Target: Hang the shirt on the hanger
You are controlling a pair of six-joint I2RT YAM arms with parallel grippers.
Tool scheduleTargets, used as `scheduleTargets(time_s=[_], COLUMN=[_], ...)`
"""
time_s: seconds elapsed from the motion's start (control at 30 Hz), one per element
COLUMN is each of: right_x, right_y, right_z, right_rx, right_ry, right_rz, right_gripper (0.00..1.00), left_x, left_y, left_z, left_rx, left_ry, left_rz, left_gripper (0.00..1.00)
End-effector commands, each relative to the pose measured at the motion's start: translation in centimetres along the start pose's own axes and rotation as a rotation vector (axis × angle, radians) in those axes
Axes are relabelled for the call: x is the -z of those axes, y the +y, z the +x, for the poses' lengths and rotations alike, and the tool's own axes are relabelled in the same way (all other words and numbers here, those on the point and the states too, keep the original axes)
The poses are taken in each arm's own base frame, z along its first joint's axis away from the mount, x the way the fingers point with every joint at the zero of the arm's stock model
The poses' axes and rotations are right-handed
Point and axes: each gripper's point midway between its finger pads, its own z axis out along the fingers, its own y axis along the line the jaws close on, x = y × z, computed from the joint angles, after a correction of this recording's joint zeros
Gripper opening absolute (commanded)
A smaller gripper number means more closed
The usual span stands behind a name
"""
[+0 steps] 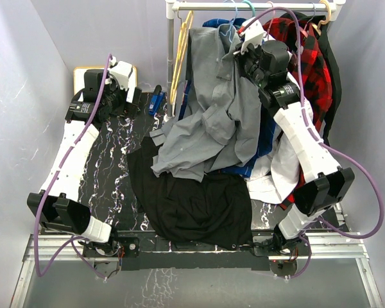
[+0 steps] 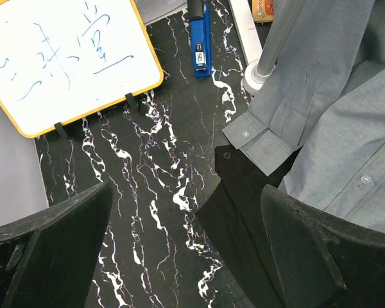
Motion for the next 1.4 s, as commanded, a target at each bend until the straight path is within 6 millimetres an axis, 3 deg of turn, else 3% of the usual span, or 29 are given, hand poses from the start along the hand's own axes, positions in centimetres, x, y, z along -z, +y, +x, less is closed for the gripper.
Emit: scheduleTargets(time_s=[0.0, 0.3, 0.53, 0.83, 0.9, 0.97, 1.03, 1.13, 1.23, 1.37], right_x=[0.8, -1.3, -4.3, -5.3, -4.7, -3.6, -1.7, 1.4, 5.9, 10.3], right_y=[-3.6, -3.8, -2.3, -1.6, -1.5, -1.6, -1.7, -1.2, 0.1, 3.5], right_z=[-7.5, -7.9, -5.0, -3.1, -3.1, -3.3, -4.0, -4.8, -5.9, -4.0], right_rx=[-0.019, -0.046, -0.050, -0.052, -0.052, -0.051, -0.058, -0.103, -0.171, -0.245], right_ry=[-0.220, -0.236, -0.177, -0.134, -0.131, -0.136, -0.159, -0.201, -0.264, -0.237], right_rz=[0.156, 0.167, 0.141, 0.133, 0.129, 0.133, 0.147, 0.162, 0.175, 0.136], right_gripper=[0.00, 0.00, 0.00, 0.00, 0.20, 0.61, 0.94, 0.98, 0.98, 0.98], left_x=[0.8, 0.5, 0.5, 0.3, 0.3, 0.3, 0.3, 0.4, 0.9, 1.9], left_y=[-0.3, -0.5, -0.6, -0.7, -0.7, -0.8, -0.8, -0.8, -0.9, -0.8], left_z=[-0.4, -0.1, 0.4, 1.1, 1.2, 1.4, 1.4, 1.7, 2.1, 3.0], left_rx=[0.007, 0.016, 0.016, 0.014, 0.014, 0.014, 0.013, 0.012, 0.006, -0.014], left_ry=[-0.027, -0.020, -0.012, 0.001, 0.003, 0.007, 0.007, 0.012, 0.026, 0.049], left_rz=[0.009, 0.017, 0.019, 0.018, 0.019, 0.019, 0.018, 0.018, 0.021, 0.014], left_gripper=[0.98, 0.98, 0.98, 0.98, 0.98, 0.98, 0.98, 0.98, 0.98, 0.98])
